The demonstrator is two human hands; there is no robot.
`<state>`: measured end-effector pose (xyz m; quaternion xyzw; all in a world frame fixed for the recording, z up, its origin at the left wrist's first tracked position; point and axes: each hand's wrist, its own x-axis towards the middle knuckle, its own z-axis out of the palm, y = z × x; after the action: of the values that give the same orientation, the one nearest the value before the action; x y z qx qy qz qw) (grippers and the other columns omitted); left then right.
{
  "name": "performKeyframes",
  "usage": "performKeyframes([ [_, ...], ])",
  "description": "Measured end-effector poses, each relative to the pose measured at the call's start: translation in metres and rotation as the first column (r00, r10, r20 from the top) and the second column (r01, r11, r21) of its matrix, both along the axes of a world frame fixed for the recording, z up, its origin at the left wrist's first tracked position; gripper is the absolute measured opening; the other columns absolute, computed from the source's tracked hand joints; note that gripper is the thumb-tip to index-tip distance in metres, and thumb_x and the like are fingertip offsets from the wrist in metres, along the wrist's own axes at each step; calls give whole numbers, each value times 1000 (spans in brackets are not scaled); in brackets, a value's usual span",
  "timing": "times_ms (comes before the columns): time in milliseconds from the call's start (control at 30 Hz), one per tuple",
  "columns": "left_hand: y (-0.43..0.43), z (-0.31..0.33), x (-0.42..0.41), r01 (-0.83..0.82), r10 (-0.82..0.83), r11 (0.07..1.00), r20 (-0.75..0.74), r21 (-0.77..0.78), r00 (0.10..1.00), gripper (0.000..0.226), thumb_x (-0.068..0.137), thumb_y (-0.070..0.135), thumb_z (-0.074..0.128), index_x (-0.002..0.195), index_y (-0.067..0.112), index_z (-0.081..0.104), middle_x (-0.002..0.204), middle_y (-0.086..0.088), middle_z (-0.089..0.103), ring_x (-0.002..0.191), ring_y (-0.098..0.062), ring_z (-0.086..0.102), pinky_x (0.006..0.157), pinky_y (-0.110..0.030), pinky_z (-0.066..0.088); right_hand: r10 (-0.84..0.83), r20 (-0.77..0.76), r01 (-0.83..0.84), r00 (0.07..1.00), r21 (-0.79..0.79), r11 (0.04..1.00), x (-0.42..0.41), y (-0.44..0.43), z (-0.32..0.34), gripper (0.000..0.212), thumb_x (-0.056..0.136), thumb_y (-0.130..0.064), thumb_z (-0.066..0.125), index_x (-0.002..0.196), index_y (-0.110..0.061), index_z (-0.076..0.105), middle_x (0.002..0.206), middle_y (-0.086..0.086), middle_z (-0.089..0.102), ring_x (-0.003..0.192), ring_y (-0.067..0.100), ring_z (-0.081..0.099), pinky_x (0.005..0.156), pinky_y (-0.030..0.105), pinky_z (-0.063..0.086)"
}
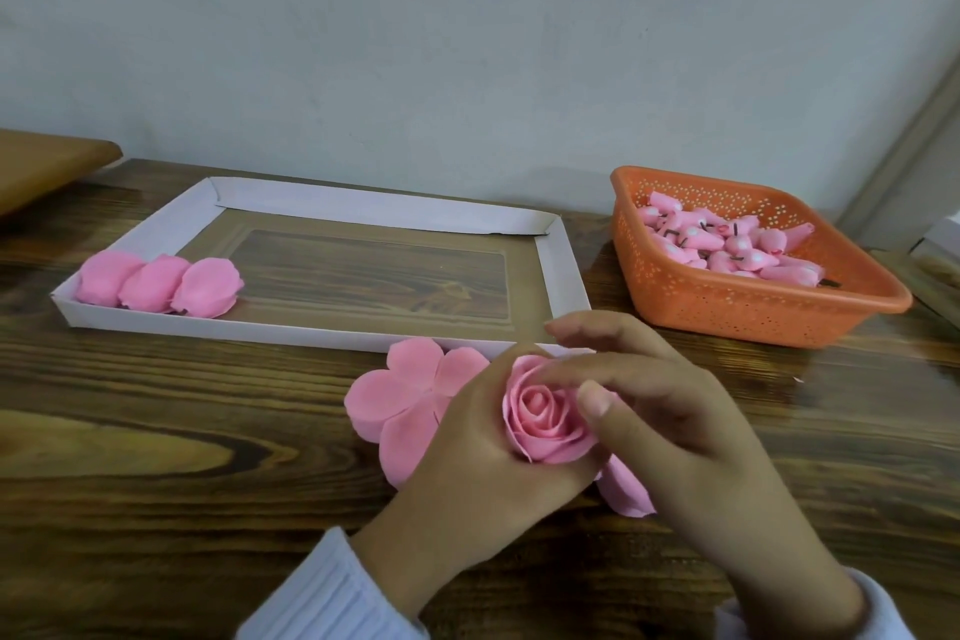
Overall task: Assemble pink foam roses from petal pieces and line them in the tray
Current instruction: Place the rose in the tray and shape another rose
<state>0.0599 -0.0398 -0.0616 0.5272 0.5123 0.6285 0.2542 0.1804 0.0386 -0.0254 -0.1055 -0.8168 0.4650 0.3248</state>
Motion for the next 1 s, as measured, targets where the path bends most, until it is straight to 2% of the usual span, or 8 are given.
performKeyframes([
  [167,-4,4,0,14,-14,1000,7,9,1000,37,74,2,79,106,10,64,95,1,70,93,-17,67,77,-23,53,9,-140,-38,990,-208,977,1,-3,-2,29,84,-33,54,105,-23,71,112,-2,68,108,15,64,80,24,53],
  [300,-6,9,2,6,-5,999,-45,36,999,44,71,1,77,103,29,68,95,11,70,95,-7,66,77,-18,52,-21,-63,23,998,32,999,-5,-9,-5,23,87,-31,53,98,-27,73,112,-15,66,120,10,56,93,21,46],
  [400,-7,10,2,19,-18,999,-55,25,998,47,72,-1,72,95,40,70,88,21,69,90,-1,66,74,-13,49,-47,-34,48,998,38,998,-7,-10,-7,22,85,-33,55,96,-30,74,111,-19,66,119,8,56,92,18,45],
  [567,-5,6,4,-56,55,998,37,12,998,25,70,20,76,92,28,65,83,5,69,80,-13,67,71,-30,56,-64,-122,18,990,-352,936,-3,-11,-5,32,73,-36,62,103,-27,70,107,0,68,80,9,68,55,21,51],
  [633,-5,5,6,-56,56,998,31,-6,998,30,65,23,76,91,30,61,81,9,68,75,-7,66,66,-26,56,-47,-84,11,995,-380,925,-5,-14,-6,37,70,-37,66,106,-29,68,108,0,68,83,11,68,57,21,49],
  [800,-4,5,5,134,-123,990,173,-53,977,39,70,-5,74,99,17,59,86,5,69,79,-8,69,65,-19,53,-74,-36,51,997,-435,899,-11,-17,-8,28,72,-25,71,100,-30,69,94,-3,72,78,5,68,58,11,49],
  [933,-7,7,2,292,-250,947,261,-134,932,48,71,-1,75,111,16,56,92,8,70,90,-6,67,74,-17,51,-125,-142,37,982,-506,862,-6,-8,-7,17,77,-31,68,91,-22,69,109,4,69,104,21,64,88,38,49],
  [1000,-8,8,1,358,-298,920,306,-162,904,50,73,-3,73,116,14,55,95,10,68,94,-6,65,79,-18,51,-91,-171,5,981,-445,895,0,-5,-1,12,72,-30,71,80,-22,68,112,1,68,114,16,60,92,37,46],
])
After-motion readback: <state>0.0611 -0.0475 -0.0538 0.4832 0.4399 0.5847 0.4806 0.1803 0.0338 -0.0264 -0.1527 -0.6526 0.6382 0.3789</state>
